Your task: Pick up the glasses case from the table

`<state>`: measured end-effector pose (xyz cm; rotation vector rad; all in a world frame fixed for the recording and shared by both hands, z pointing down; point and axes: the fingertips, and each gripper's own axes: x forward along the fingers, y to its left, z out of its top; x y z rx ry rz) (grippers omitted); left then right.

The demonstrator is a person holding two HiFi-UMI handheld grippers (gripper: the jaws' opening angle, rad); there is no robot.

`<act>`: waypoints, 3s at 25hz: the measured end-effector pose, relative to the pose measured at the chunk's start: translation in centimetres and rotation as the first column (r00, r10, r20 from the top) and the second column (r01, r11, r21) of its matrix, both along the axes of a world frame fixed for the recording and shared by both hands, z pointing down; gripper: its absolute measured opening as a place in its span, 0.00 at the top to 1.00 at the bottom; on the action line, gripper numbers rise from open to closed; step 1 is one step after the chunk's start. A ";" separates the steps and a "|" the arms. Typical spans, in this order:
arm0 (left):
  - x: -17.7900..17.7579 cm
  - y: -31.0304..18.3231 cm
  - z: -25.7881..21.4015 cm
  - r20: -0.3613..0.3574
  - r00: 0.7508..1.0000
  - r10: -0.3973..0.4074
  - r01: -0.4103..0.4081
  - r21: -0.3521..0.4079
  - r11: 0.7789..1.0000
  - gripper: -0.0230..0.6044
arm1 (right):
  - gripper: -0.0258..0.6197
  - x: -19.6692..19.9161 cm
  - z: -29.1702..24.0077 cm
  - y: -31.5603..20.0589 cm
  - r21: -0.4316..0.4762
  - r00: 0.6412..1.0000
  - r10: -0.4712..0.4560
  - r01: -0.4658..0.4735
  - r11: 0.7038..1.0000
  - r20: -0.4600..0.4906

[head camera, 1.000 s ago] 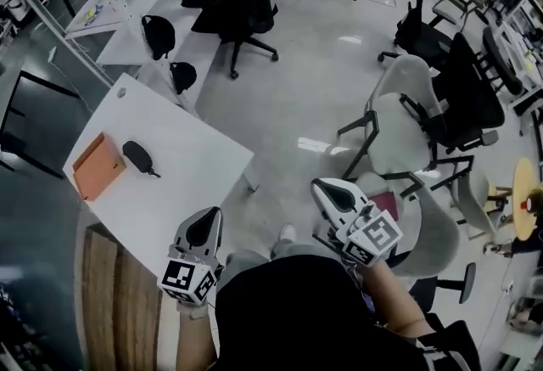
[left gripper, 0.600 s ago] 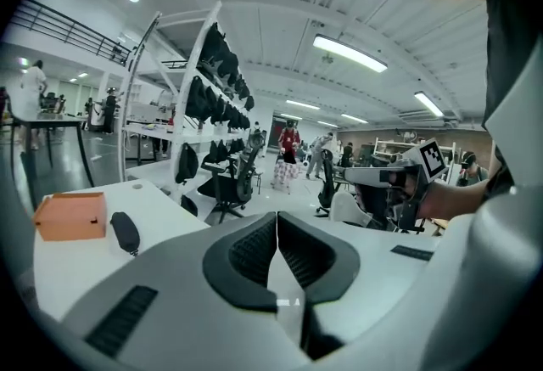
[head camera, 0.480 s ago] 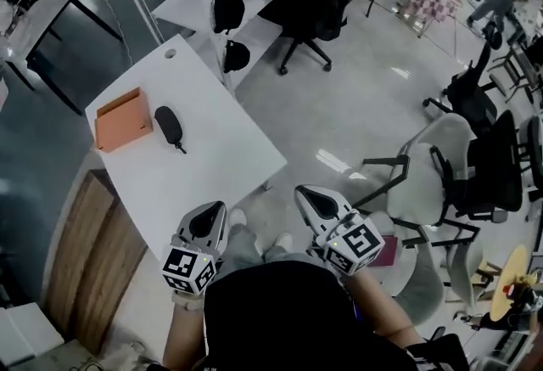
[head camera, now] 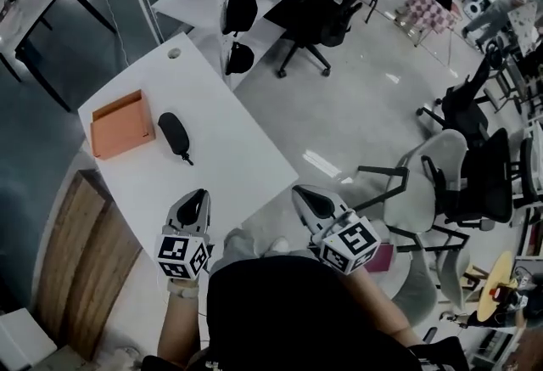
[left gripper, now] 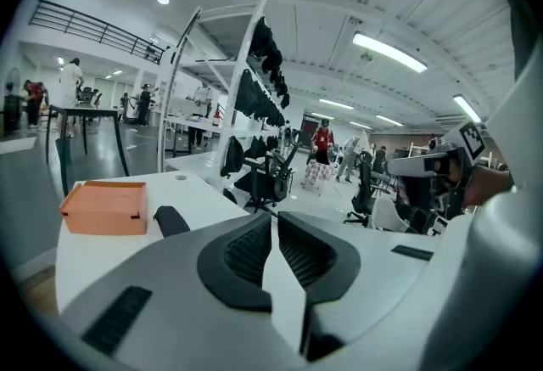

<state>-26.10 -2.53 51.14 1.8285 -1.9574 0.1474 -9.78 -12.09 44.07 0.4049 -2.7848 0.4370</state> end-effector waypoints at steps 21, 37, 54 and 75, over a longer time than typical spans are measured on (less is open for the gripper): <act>-18.8 -9.1 15.6 -0.079 0.967 -0.243 0.211 -0.289 0.934 0.46 | 0.92 -0.5 2.0 -7.5 -0.032 0.923 0.374 -0.378 0.925 -0.090; -24.1 -12.5 23.4 -0.089 0.932 -0.350 0.284 -0.420 0.862 0.38 | 0.92 -0.7 3.8 -8.6 -0.037 0.873 0.460 -0.471 0.881 -0.161; -23.5 -13.6 24.2 -0.126 0.937 -0.325 0.241 -0.439 0.865 0.38 | 0.92 -0.9 4.6 -8.3 -0.058 0.880 0.444 -0.459 0.887 -0.167; -2.9 -16.6 10.6 -0.068 0.976 0.206 -0.217 -0.256 0.942 0.38 | 0.92 7.5 1.8 -6.5 -0.078 0.858 0.514 -0.513 0.855 -0.001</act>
